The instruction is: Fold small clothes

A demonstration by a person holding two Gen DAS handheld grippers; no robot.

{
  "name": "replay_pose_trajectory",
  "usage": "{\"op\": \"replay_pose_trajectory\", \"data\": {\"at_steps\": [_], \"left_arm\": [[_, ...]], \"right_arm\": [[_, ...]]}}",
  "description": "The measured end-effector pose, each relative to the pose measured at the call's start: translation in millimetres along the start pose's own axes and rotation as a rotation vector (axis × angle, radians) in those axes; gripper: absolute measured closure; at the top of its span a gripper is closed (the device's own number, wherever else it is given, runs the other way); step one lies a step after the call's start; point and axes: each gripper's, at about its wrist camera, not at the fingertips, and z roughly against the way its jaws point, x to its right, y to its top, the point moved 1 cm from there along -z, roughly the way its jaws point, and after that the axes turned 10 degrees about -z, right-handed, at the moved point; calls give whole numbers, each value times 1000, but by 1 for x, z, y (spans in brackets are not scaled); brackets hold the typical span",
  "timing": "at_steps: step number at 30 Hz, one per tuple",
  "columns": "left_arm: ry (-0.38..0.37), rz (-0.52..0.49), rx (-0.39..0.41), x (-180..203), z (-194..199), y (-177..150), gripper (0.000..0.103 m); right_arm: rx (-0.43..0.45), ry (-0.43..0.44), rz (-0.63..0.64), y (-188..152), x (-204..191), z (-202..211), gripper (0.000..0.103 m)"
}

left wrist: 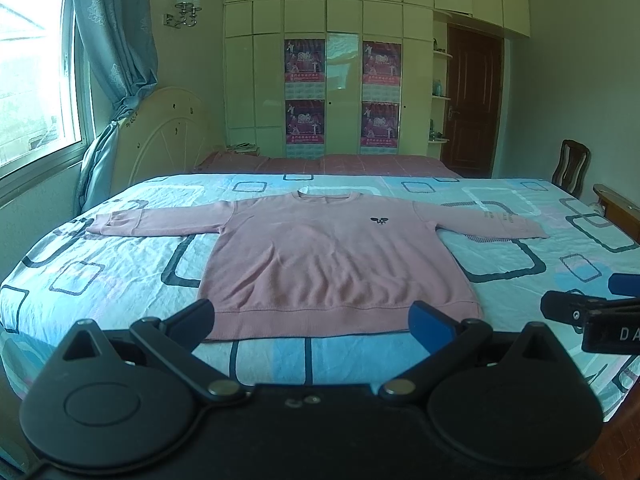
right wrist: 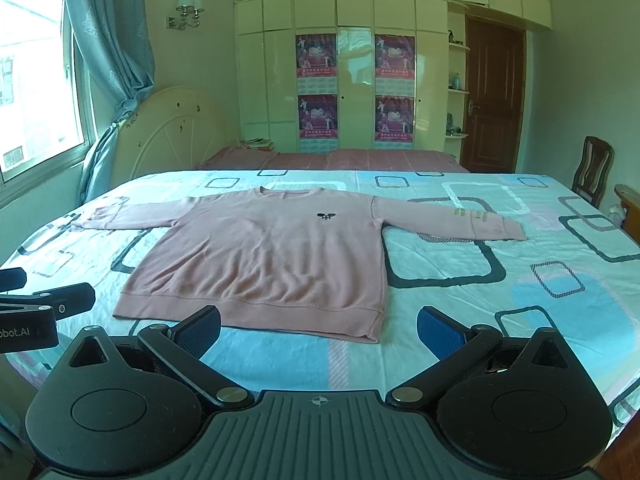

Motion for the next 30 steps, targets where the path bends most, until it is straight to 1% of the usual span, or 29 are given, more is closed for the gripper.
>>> {"op": "replay_pose_trajectory", "data": {"at_steps": [19,25,30], "left_arm": [[-1,2,-7,-4,-3,-2,0],[-35,8,-5,-4,-10,-1,0],[-15,9,0,-6,-21,4,0]], "right_arm": [[-4,2,-10,-2,-2,-2,0],[-8,12,-41,2,4,-9,0],[-6,-2,-82,8,13,-23,0]]}}
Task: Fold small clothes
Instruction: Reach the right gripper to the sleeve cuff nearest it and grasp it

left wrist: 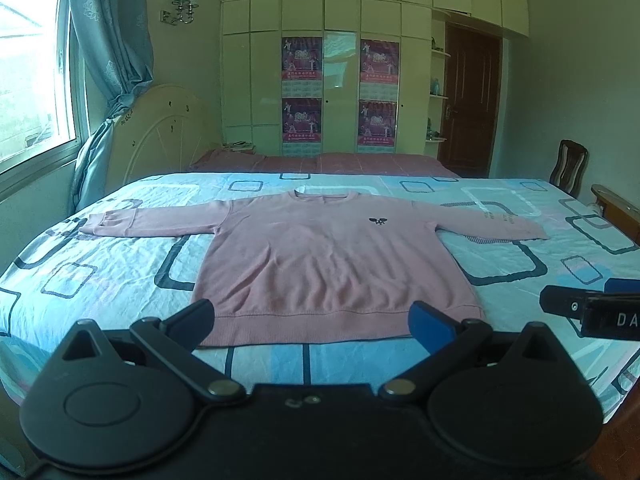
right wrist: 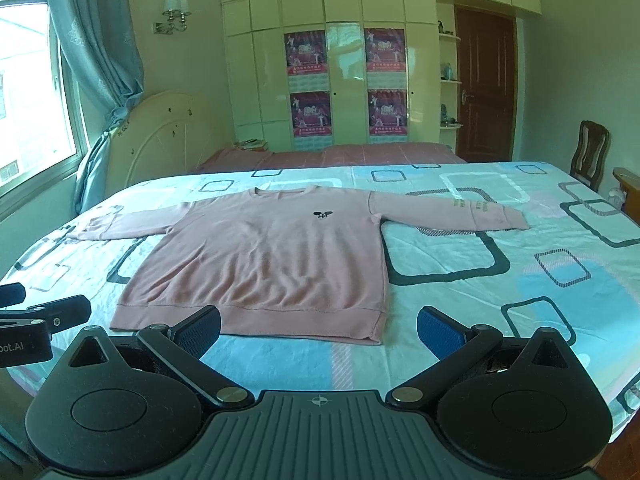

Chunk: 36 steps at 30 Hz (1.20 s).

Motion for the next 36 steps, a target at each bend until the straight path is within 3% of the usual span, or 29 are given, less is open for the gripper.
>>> {"op": "replay_pose_trajectory", "data": {"at_steps": [2,9,11,15,19,21,26,30,31,32,33,36], "left_arm": [[1,22,-13,-6,-10,2,0],[-117,49,-33,-13,-57,9,0],[-118,56,-42,-14,-74,14,0],[-187,40,-36,-17,-111,27,0],[-144,13,-29,-24,-146,46,1],[-157,14,-18,-33,-162,58,7],[-131,8,14,-49,-190,79,0],[-166,56,-31,-54,-223,83,2],[-179,58,-35,-52,-228,83,2],[-187,55,-43,-48,-235,83,3],[-191,50,-51,-44,-243,84,5],[-207,42,-74,-29,-263,87,5]], "right_arm": [[-3,12,-26,5,5,-8,0],[-30,35,-124,23,24,-49,0],[-43,44,-159,29,30,-64,0],[-21,28,-200,48,39,-94,0],[19,2,-239,72,45,-125,0],[35,-14,-259,85,47,-138,0],[93,-70,-303,112,59,-161,0],[127,-127,-322,123,79,-171,0],[138,-142,-325,127,86,-174,6],[136,-151,-334,131,95,-178,29],[127,-166,-353,135,105,-184,37],[142,-201,-409,145,137,-198,39]]}}
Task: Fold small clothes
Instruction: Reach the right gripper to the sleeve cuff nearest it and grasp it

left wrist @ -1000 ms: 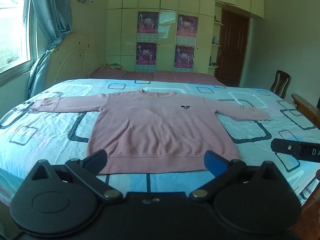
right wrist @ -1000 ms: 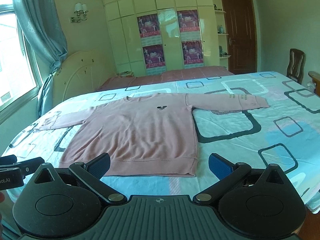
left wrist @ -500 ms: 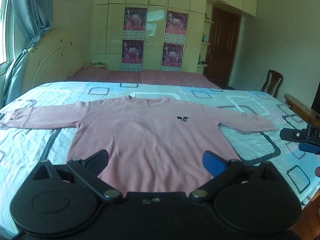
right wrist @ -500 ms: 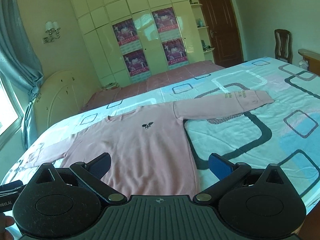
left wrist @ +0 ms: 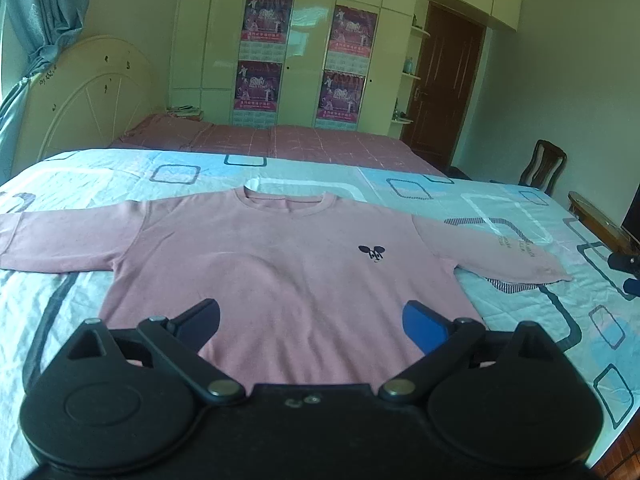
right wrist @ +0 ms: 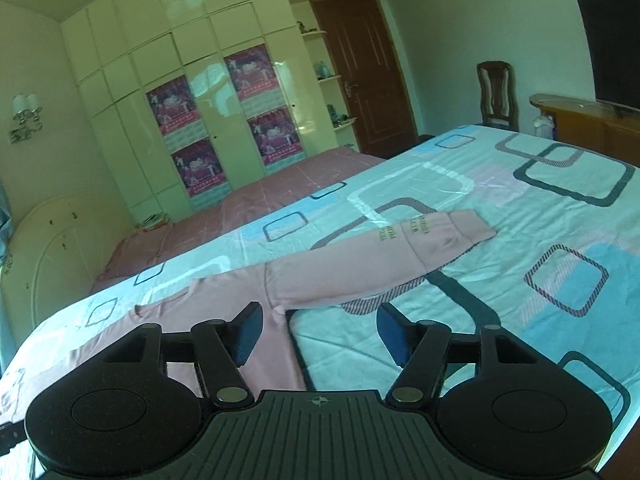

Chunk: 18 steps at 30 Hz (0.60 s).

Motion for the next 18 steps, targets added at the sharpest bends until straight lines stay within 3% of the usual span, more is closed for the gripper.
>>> {"op": "replay_pose_trajectory", "data": {"at_steps": [3,6,13,18], "left_arm": [[12,-31,-2,11,-21,7,6],[45,-45,-21,21,-50,20,12],[56,-42,-106,60,-124,58,17],[73,-66,-162,90,-165,72,17]], "right_arm": [[21,-18,-32,19,22,-26,40],[9,-24,-69,38,46,-62,57],[-36,-63,-231,86,131,-164,62],[-95,-109,-337,96,186,-225,67]]}}
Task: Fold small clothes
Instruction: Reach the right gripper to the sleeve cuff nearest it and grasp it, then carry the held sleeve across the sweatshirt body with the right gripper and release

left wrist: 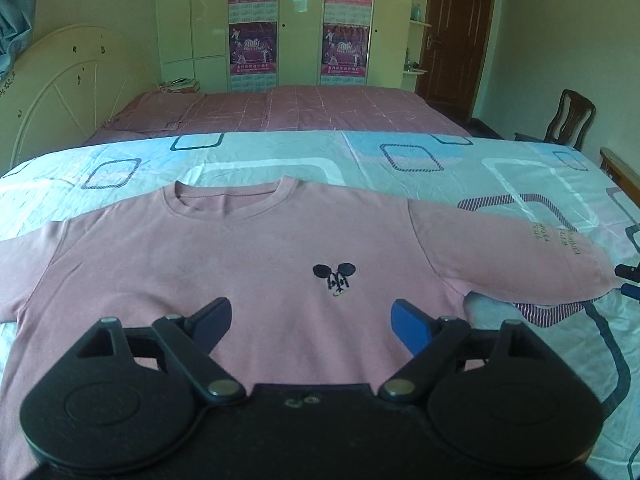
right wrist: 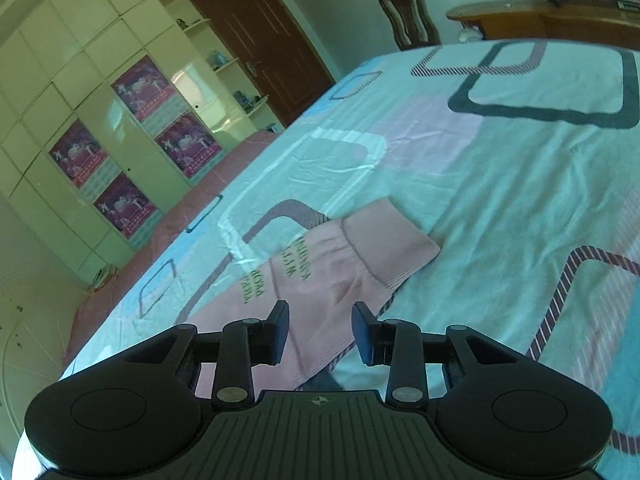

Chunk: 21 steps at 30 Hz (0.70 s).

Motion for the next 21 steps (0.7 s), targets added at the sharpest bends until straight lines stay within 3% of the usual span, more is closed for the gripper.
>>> {"op": "replay_pose_trajectory", "data": {"at_steps": [4,7,9,10,14,16,18,21], "left_arm": [[0,-9,-37,14,-17,5,17],[10,-7,-65,14,-27,4,17],[19,7,-74,8,-32,5,19],[28,17,-75,3,-34,6,19],[59,56,-80,-22,-35,5,17],[91,74,-99,-39,-38,0,16],[97,101,-114,-58,-40,-6,16],[74,130,-109,-86,-40,-17,24]], "right_arm": [[-43,-17,-105,8,29,-26,67],[-40,5,-95,7,32,-27,68],[-40,-9,-79,8,32,-27,82],[-37,-24,-81,8,33,-25,94],[29,-27,31,14,18,-14,95],[-38,-119,50,14,19,-30,95],[-23,-131,65,16,10,-27,95],[18,-78,141,5,-25,-10,95]]}}
